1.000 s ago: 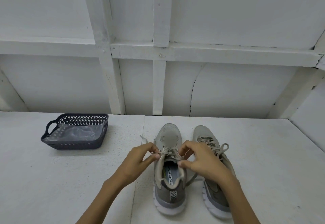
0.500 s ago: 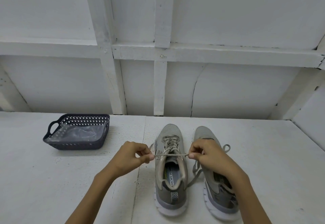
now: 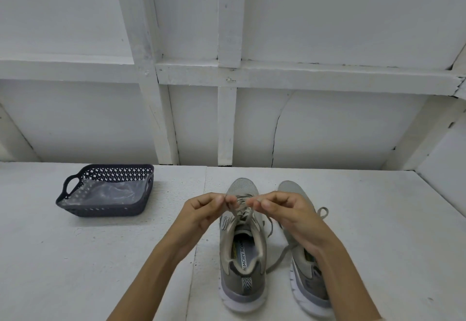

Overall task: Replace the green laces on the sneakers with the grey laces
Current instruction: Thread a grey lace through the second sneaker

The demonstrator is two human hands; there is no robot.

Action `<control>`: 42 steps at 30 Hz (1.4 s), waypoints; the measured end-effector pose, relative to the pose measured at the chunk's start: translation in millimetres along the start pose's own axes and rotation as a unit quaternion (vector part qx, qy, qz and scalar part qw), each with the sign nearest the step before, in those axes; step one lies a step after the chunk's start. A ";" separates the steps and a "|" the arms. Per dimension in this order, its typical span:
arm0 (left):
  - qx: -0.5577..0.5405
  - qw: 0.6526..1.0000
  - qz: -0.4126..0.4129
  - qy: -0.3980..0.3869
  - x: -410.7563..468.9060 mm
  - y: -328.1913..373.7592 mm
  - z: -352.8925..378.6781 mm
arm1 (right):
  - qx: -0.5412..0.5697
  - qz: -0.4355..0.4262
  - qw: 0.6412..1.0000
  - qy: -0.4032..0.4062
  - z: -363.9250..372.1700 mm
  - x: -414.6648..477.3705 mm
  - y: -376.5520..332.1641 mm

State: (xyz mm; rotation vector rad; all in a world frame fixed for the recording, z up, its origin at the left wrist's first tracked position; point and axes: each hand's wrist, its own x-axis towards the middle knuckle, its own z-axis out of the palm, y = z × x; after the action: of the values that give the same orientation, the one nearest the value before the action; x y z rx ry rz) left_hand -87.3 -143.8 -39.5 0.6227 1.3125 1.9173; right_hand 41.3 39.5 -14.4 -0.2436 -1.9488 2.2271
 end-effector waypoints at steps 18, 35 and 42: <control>0.138 0.986 0.082 0.036 7.7 -18.9 14.5 | 0.004 -0.079 0.994 0.072 25.4 14.8 26.7; 0.222 0.975 -0.014 0.013 8.7 -6.5 6.8 | -0.098 -0.159 0.967 0.172 24.8 13.4 34.9; 0.601 0.774 0.190 0.062 -1.7 -3.5 14.2 | -0.263 -0.153 0.924 0.232 22.8 15.4 46.9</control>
State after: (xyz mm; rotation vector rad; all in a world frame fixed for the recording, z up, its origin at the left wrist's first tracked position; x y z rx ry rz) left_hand -74.9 -136.1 -37.5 1.4623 2.6351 1.1361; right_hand 20.0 15.1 -58.0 -0.4501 -2.0813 1.2768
